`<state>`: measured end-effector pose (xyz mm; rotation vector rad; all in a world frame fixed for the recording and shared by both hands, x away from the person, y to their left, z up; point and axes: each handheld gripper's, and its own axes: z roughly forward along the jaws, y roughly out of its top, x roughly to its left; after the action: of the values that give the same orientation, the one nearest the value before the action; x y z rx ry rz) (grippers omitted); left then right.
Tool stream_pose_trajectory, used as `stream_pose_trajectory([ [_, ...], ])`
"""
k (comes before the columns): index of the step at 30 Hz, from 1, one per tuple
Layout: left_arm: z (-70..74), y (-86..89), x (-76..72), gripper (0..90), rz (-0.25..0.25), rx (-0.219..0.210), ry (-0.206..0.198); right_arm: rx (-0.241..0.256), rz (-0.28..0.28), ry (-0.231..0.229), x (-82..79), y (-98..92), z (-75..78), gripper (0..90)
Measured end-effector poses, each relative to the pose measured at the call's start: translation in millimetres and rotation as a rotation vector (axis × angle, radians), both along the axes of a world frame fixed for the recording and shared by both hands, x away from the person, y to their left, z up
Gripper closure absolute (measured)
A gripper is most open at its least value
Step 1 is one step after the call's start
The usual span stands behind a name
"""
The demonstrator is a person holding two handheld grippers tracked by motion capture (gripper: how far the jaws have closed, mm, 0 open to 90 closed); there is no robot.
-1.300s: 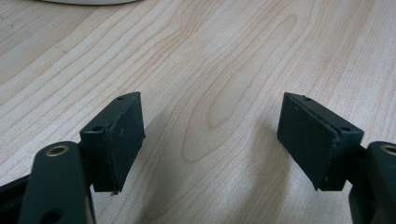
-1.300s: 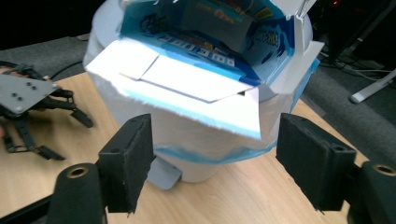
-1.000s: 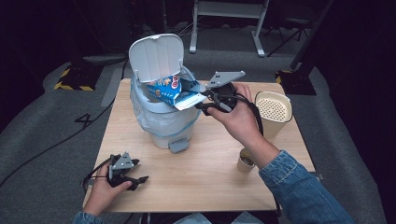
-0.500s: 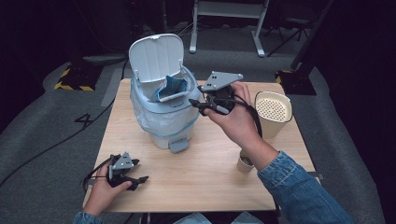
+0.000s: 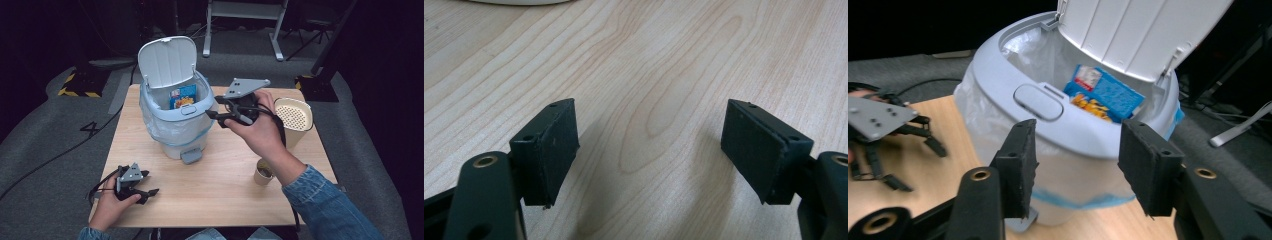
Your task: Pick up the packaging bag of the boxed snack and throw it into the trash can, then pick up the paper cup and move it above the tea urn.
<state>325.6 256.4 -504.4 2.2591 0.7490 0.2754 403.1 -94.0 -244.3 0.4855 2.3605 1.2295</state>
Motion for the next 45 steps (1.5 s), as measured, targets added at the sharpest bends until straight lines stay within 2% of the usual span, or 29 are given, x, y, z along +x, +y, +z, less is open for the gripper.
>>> stream_pose_trajectory([
  [1, 0.0, 0.1, 0.0, 23.3, 0.000, 0.000, 0.000, 0.024, -0.001, 0.016, -4.2, -14.5, 2.0, 44.2],
  [7, 0.0, 0.0, 0.0, 23.3, 0.000, -0.001, 0.000, 0.076, 0.001, 0.040, -13.7, -54.5, 1.1, 32.0],
  [10, 0.0, 0.0, 0.0, 23.3, 0.000, 0.000, 0.000, 0.086, 0.003, 0.053, -17.1, -71.4, -1.5, 30.1],
  [11, 0.0, 0.0, 0.0, 23.3, 0.000, 0.000, 0.000, 0.086, 0.003, 0.053, -17.1, -71.4, -1.5, 30.1],
  [13, 0.0, 0.0, 0.0, 23.3, 0.001, 0.000, -0.001, 0.100, -0.006, 0.083, -20.6, -89.7, -7.2, 28.7],
  [24, 0.0, -0.1, 0.1, 23.3, 0.001, -0.001, 0.000, 0.123, -0.082, 0.101, -34.9, -141.4, -29.7, 25.8],
  [27, 0.0, -0.1, 0.1, 23.3, 0.002, -0.002, 0.001, 0.119, -0.088, 0.109, -38.0, -147.8, -35.0, 25.6],
  [28, -0.1, 0.0, 0.2, 23.3, 0.002, -0.004, 0.001, 0.113, -0.102, 0.110, -42.2, -155.5, -43.0, 23.6],
  [37, -0.1, -0.1, -0.1, 23.3, 0.001, 0.000, -0.002, 0.103, -0.165, 0.148, -54.1, -185.1, -84.3, 18.4],
  [39, -0.1, -0.1, -0.2, 23.3, 0.001, 0.000, -0.002, 0.100, -0.178, 0.171, -57.4, -192.2, -96.7, 18.0],
  [40, -0.1, -0.1, -0.2, 23.3, 0.001, 0.000, -0.002, 0.100, -0.178, 0.171, -57.4, -192.2, -96.7, 18.0],
  [41, -0.1, -0.1, -0.1, 23.3, 0.002, 0.000, -0.002, 0.086, -0.186, 0.187, -60.3, -197.9, -109.2, 17.5],
  [45, -0.1, 0.0, -0.1, 23.3, 0.003, -0.001, 0.000, 0.076, -0.201, 0.230, -64.7, -207.4, -133.0, 17.5],
])
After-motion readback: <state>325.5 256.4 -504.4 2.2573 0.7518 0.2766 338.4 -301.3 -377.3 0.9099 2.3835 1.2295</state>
